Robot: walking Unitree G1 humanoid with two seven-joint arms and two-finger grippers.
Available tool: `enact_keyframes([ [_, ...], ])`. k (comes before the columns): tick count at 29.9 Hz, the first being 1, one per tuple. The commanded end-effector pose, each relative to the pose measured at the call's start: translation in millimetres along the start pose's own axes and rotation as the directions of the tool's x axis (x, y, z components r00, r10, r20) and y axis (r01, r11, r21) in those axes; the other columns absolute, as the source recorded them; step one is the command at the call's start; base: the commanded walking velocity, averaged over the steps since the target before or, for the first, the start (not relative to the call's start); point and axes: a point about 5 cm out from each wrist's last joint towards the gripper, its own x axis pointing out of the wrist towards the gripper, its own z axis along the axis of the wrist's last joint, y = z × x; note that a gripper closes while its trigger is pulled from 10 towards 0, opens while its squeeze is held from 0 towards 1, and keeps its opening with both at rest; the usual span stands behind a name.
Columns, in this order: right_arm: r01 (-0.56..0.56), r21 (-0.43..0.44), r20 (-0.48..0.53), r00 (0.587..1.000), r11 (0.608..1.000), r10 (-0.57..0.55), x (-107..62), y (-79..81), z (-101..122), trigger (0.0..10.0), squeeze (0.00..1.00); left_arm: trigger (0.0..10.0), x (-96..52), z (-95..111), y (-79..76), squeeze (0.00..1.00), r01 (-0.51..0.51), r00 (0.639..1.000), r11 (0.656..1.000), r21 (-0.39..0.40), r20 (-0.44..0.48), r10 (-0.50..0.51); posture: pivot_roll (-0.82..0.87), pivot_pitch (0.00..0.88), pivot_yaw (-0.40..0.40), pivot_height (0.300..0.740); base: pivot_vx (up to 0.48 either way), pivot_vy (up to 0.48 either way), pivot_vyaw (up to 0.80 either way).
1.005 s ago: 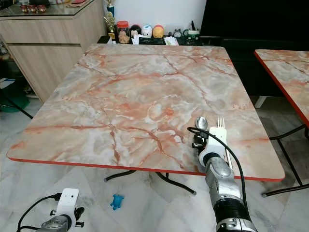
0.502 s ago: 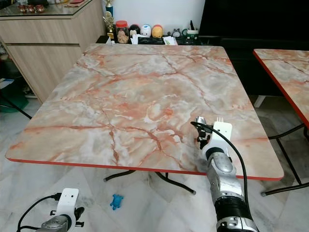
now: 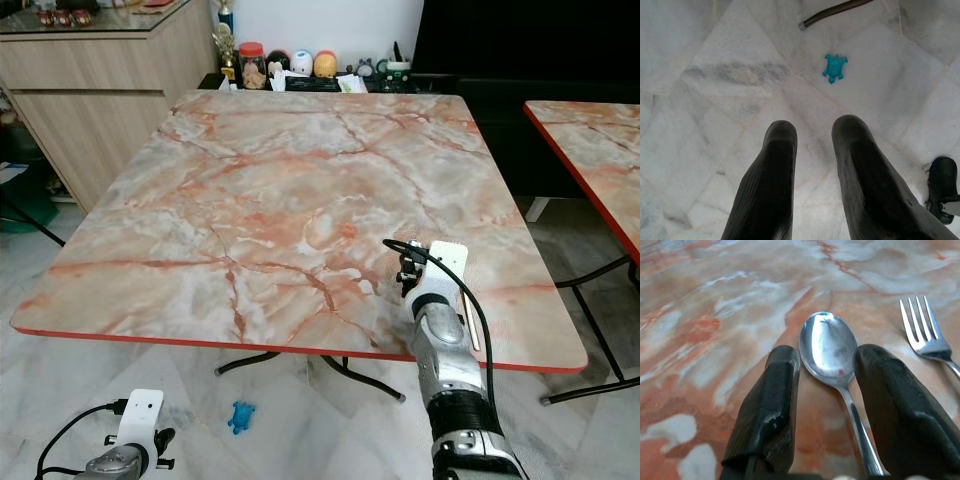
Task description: Setting the table
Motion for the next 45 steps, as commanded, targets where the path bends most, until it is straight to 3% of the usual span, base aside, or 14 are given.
enact_keyframes([
  [1, 0.008, 0.001, -0.001, 1.0, 1.0, -0.008, 2.4, 0.4, 1.7, 10.0, 0.0, 10.0, -0.6, -4.6, -0.1, 0.0, -0.001, 1.0, 1.0, 0.004, -0.017, 0.001, 0.08, 0.0, -0.005, 0.74, 0.0, 0.0, 0.0],
  [7, 0.013, -0.012, -0.015, 1.0, 1.0, -0.013, 4.6, -1.7, 1.0, 10.0, 0.0, 10.0, -0.6, -4.5, -0.3, 0.0, 0.0, 1.0, 1.0, 0.005, -0.016, 0.001, 0.08, 0.0, -0.005, 0.74, 0.0, 0.0, 0.0],
  [20, 0.054, -0.019, -0.037, 0.998, 0.998, -0.055, 3.4, -23.0, -3.9, 10.0, 0.0, 10.0, -0.6, -4.3, 0.2, 0.0, 0.0, 1.0, 1.0, 0.014, -0.018, 0.0, 0.08, 0.0, -0.001, 0.74, 0.0, 0.0, 0.0],
  [45, -0.011, 0.006, -0.054, 0.998, 1.0, 0.011, 2.7, -9.7, -11.4, 10.0, 0.0, 10.0, -0.4, -3.2, -0.2, 0.0, 0.0, 1.0, 1.0, 0.011, -0.013, 0.0, 0.08, 0.0, -0.001, 0.74, 0.0, 0.0, 0.0],
])
